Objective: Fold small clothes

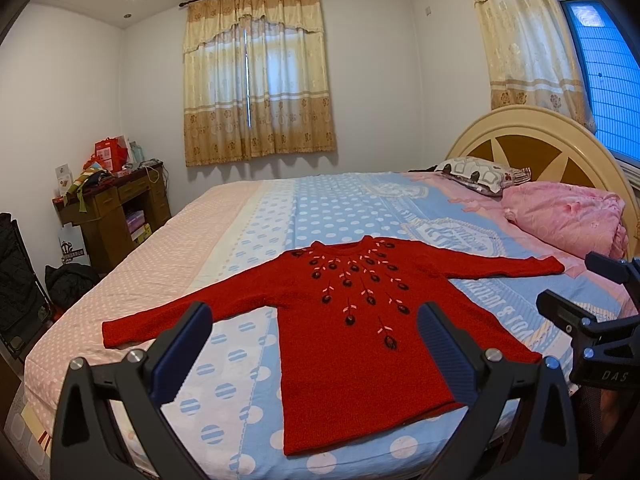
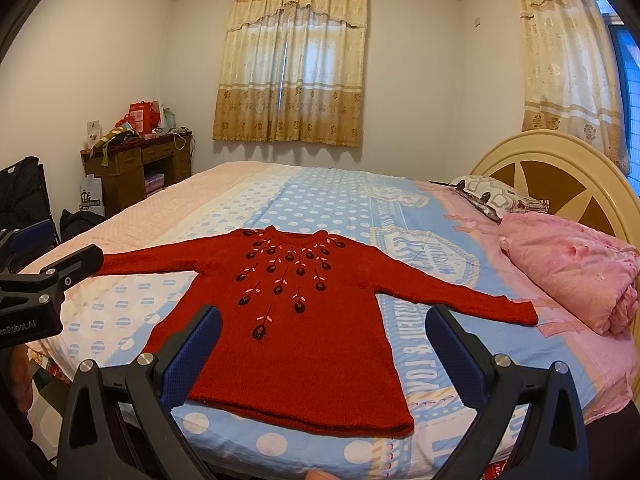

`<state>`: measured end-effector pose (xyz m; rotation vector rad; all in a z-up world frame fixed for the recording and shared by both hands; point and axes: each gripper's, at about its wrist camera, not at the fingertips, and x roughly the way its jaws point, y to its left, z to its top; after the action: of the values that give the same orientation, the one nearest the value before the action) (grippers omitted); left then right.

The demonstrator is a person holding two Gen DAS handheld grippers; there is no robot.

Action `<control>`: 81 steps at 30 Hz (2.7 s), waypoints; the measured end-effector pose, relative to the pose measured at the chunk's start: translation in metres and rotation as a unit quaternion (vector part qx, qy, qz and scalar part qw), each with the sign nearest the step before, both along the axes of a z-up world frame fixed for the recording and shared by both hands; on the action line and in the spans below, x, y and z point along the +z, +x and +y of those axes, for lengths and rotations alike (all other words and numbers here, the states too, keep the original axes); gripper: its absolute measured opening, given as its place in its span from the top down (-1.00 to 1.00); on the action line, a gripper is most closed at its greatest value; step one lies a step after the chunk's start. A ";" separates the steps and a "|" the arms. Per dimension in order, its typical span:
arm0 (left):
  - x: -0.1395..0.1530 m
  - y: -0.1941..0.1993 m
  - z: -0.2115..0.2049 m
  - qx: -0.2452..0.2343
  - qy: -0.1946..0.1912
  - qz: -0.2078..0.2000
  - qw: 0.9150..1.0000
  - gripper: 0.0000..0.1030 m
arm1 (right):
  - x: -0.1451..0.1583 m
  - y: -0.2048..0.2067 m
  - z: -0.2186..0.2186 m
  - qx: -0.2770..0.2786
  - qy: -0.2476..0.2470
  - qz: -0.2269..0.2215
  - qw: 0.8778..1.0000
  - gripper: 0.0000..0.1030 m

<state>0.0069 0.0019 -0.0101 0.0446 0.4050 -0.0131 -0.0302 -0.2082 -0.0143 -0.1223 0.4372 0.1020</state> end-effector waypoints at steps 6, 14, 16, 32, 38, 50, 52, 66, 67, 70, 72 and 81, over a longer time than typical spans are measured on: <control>0.000 0.001 0.000 0.000 0.001 0.001 1.000 -1.00 | -0.001 -0.001 0.001 0.001 -0.001 0.000 1.000 -0.98; -0.004 0.000 0.001 0.000 0.001 0.001 1.000 -1.00 | -0.002 0.000 0.001 0.001 -0.001 0.001 1.000 -0.98; -0.003 0.000 0.001 -0.001 0.001 0.001 1.000 -1.00 | -0.001 0.000 0.001 0.001 -0.001 0.001 1.000 -0.98; -0.002 0.001 0.000 0.000 0.002 0.003 1.000 -1.00 | -0.003 0.000 0.003 0.002 -0.002 0.002 1.000 -0.98; -0.003 0.001 0.001 0.000 0.001 0.003 1.000 -1.00 | -0.005 0.000 0.003 0.002 -0.002 0.004 1.000 -0.98; -0.013 0.002 0.004 -0.001 0.002 0.007 1.000 -1.00 | -0.014 0.003 0.004 0.006 -0.005 0.015 1.000 -0.98; -0.023 0.001 0.005 0.000 0.003 0.010 1.000 -1.00 | -0.016 0.005 0.003 0.007 -0.004 0.018 1.000 -0.98; -0.050 0.054 0.001 0.004 0.042 0.066 0.997 -1.00 | -0.052 0.078 -0.041 -0.022 0.020 0.082 0.996 -0.98; -0.052 0.062 0.001 0.003 0.045 0.074 0.996 -1.00 | -0.056 0.088 -0.050 -0.032 0.026 0.090 0.995 -0.98; -0.060 0.081 0.002 0.001 0.053 0.094 0.994 -1.00 | -0.066 0.112 -0.075 -0.054 0.039 0.110 0.992 -0.98; -0.063 0.092 0.002 0.000 0.061 0.103 0.993 -1.00 | -0.071 0.126 -0.094 -0.069 0.046 0.121 0.989 -0.98; -0.071 0.148 0.010 0.008 0.090 0.122 0.988 -1.00 | -0.088 0.168 -0.192 -0.160 0.092 0.156 0.970 -0.98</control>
<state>0.1550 0.0123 -0.0815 0.2185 0.6506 0.0351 0.1377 -0.4005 -0.1027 0.1503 0.7537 -0.1596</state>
